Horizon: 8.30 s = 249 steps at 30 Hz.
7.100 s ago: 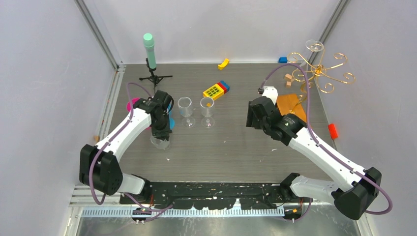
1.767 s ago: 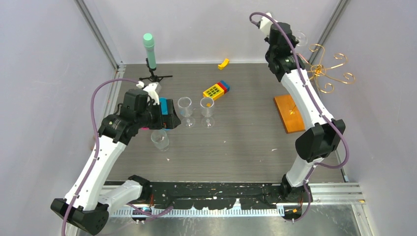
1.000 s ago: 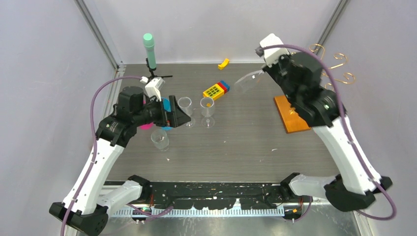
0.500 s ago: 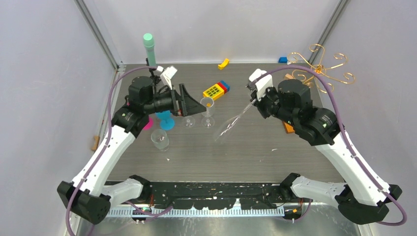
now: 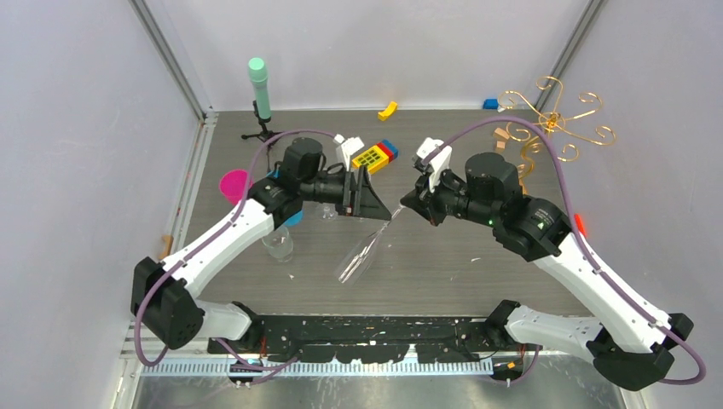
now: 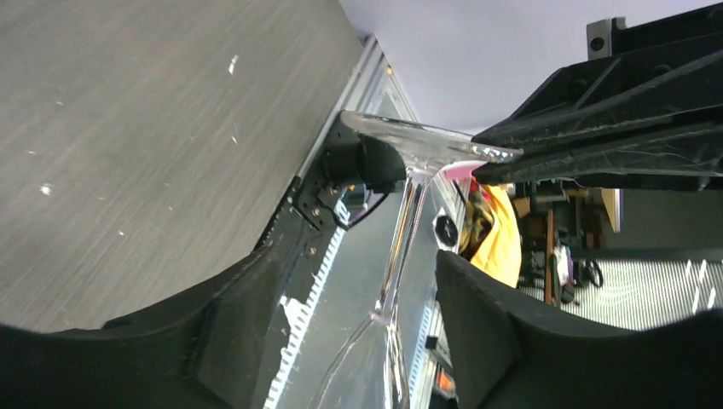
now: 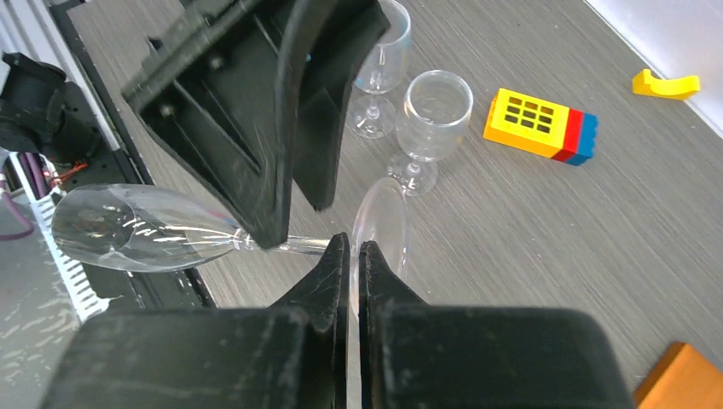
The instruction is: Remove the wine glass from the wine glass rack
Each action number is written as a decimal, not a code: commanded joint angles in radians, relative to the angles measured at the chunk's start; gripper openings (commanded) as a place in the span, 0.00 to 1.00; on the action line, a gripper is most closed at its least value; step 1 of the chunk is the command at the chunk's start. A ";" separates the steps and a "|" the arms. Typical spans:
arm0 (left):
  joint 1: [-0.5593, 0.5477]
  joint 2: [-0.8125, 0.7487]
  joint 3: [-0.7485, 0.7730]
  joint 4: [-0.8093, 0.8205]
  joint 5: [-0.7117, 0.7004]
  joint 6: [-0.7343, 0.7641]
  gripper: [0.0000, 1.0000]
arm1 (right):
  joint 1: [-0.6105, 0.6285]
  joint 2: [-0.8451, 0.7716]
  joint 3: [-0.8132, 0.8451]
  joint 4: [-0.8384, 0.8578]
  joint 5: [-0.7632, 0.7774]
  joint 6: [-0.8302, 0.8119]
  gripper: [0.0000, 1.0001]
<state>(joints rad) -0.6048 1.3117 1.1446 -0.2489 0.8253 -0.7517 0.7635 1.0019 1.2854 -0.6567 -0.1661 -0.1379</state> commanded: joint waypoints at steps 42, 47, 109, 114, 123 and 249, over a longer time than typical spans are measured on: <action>-0.030 -0.167 0.263 0.117 -1.186 -0.077 0.00 | 0.020 -0.152 -0.398 0.997 0.215 1.156 0.69; -0.031 -0.198 0.204 0.265 -1.289 -0.150 0.00 | 0.038 -0.092 -0.429 1.162 0.209 1.318 0.69; -0.031 -0.519 0.124 -0.209 -0.897 0.332 1.00 | 0.106 -0.059 0.007 0.398 0.522 0.699 0.00; -0.031 -0.555 0.144 -0.335 -0.946 0.409 0.99 | 0.106 -0.031 0.159 -0.064 0.667 0.624 0.00; -0.031 -0.571 0.154 -0.459 -1.016 0.436 1.00 | 0.107 0.052 0.288 -0.557 0.628 0.605 0.00; -0.031 -0.793 0.226 -0.981 -1.418 0.330 1.00 | 0.370 0.630 0.794 -0.415 0.576 0.350 0.65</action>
<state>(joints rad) -0.6392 0.5259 1.3594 -1.1919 -0.5686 -0.3851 1.1366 1.8805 2.2543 -1.2152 0.2092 0.1905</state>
